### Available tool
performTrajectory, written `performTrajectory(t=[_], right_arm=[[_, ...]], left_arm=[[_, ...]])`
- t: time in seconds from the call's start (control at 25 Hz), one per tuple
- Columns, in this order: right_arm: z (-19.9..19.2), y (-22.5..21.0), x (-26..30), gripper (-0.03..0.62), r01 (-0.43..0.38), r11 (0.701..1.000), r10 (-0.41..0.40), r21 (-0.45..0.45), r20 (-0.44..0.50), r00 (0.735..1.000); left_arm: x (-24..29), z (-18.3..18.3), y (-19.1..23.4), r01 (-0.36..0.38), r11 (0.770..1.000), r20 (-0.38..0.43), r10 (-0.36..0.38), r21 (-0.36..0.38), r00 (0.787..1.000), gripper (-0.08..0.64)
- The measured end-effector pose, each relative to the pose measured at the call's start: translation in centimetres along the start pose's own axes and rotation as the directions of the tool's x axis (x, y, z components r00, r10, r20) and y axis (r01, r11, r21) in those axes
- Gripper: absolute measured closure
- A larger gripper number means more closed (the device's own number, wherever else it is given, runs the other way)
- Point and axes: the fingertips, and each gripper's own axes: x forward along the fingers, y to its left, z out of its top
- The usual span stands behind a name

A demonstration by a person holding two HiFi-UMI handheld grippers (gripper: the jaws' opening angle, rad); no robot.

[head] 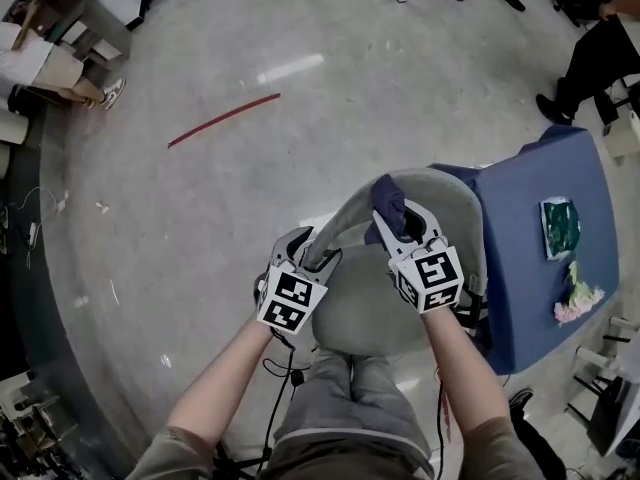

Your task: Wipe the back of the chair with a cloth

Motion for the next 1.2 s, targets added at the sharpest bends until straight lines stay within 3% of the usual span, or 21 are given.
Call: performTrajectory(t=[0.48,0.64,0.84,1.0,1.2], right_arm=[[-1.7,-2.0,3.0,0.443,0.036,0.999,-0.036,0.022,-0.004,0.999],[-3.1,-5.2,1.0,0.443,0.143,0.985,-0.142,0.093,-0.019,0.990],[-4.8,-11.0,-3.7,0.443,0.336,0.927,-0.333,0.165,-0.047,0.942],[-5.3,-13.5,-7.3,0.443,0.440,0.879,-0.439,0.183,-0.049,0.897],[-5.4,-14.3,-9.2,0.440,0.575,0.801,-0.579,0.164,-0.030,0.815]], left_arm=[[6.7,-5.0,1.7,0.017,0.998,-0.131,-0.024,-0.057,0.991,0.287],[7.4,-6.0,1.9,-0.014,0.997,-0.176,0.001,-0.074,0.984,0.327],[8.3,-7.0,1.9,-0.026,0.999,-0.220,0.019,-0.028,0.975,0.359],[8.6,-7.8,1.8,-0.023,0.998,-0.230,0.010,-0.056,0.973,0.397],[8.8,-7.8,1.9,-0.019,0.997,-0.215,0.004,-0.071,0.977,0.416]])
